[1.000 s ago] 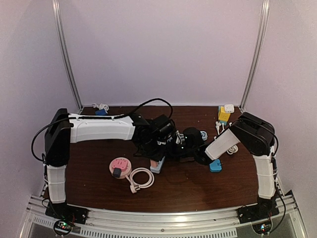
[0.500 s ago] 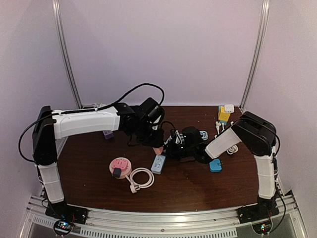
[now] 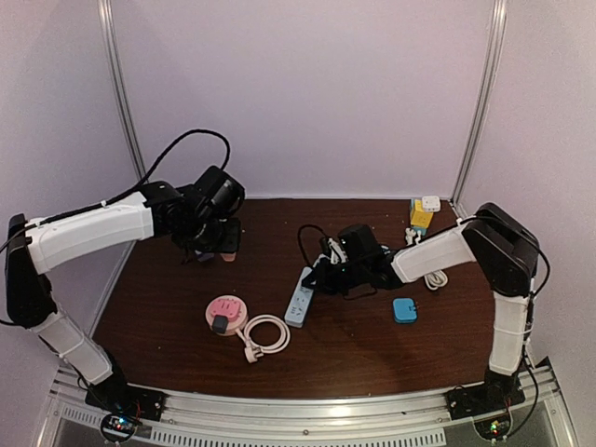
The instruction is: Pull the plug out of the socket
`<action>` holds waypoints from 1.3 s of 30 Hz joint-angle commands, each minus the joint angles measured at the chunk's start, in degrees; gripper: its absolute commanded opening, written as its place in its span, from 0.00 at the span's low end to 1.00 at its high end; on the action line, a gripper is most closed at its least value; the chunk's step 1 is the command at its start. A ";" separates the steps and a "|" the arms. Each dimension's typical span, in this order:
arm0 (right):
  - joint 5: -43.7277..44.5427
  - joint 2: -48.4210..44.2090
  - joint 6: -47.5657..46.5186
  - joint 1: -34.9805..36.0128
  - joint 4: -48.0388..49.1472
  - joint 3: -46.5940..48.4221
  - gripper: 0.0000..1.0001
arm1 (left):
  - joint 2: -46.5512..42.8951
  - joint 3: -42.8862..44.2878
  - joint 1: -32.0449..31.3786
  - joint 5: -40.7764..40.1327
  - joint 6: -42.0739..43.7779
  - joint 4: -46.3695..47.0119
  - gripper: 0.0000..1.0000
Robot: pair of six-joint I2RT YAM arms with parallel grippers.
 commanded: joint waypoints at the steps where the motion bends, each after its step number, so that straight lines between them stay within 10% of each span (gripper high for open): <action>1: 4.00 -5.67 -7.69 0.22 -9.26 4.54 0.17 | -4.00 -4.51 3.10 -15.71 -5.10 -8.55 0.00; 15: 16.55 -21.55 -15.03 -0.02 -15.14 4.98 0.99 | 3.00 -11.53 14.18 -27.69 -8.44 -19.36 0.00; 39: 23.47 -32.19 -19.03 -0.04 -18.65 1.53 1.00 | 19.75 -11.57 18.68 -21.03 -0.96 -11.26 0.17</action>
